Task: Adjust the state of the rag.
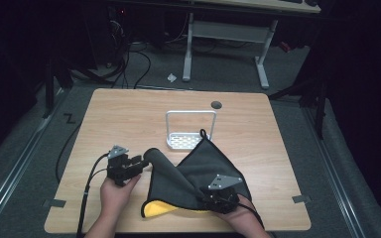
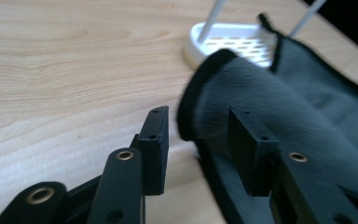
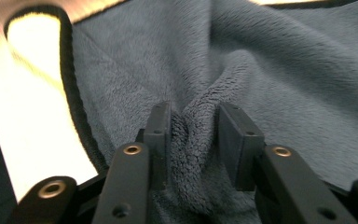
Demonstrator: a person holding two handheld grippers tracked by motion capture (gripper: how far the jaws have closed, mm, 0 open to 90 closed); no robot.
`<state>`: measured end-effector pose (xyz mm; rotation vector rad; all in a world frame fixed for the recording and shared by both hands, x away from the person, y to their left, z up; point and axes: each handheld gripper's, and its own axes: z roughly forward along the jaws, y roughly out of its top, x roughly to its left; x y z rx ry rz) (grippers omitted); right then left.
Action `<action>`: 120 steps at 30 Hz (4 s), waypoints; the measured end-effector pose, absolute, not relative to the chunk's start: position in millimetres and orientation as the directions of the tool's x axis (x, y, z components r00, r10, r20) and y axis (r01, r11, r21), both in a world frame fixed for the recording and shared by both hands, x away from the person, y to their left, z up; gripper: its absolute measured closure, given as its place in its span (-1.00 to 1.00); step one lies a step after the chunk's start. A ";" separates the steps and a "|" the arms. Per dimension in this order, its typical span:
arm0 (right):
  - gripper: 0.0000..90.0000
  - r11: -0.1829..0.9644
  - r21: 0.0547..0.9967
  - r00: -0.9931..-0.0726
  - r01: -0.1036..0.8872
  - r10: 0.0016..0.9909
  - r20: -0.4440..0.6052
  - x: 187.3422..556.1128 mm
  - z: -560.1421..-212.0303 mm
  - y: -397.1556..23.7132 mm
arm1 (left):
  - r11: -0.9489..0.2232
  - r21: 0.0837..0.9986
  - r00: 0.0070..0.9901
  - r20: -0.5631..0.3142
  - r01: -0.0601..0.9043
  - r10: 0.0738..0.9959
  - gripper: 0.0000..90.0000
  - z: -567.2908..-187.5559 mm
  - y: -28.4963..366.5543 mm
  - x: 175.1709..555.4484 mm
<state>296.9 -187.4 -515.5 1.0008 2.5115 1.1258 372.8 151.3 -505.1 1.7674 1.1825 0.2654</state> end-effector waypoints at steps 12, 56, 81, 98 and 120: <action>0.74 0.346 0.778 -0.606 0.524 0.794 0.055 310.8 -496.9 -248.7 | -0.282 0.742 0.676 -0.297 0.608 0.675 0.66 -525.4 101.4 345.5; 0.89 0.405 0.648 -0.454 0.644 0.885 -0.102 397.1 -520.5 -235.9 | -0.296 0.747 0.646 -0.225 0.596 0.730 0.73 -537.0 162.6 317.9; 0.55 0.322 0.699 -0.418 0.638 0.908 -0.037 345.8 -515.9 -287.8 | -0.221 0.755 0.614 -0.286 0.617 0.735 0.52 -526.8 153.0 347.4; 0.94 0.380 0.678 -0.386 0.629 0.910 -0.152 360.1 -524.9 -296.1 | -0.287 0.745 0.572 -0.151 0.602 0.807 0.83 -533.7 125.5 399.6; 0.39 0.310 0.758 -0.411 0.574 0.910 -0.061 339.9 -514.7 -294.6 | -0.237 0.758 0.503 -0.137 0.608 0.853 0.04 -525.1 133.4 445.1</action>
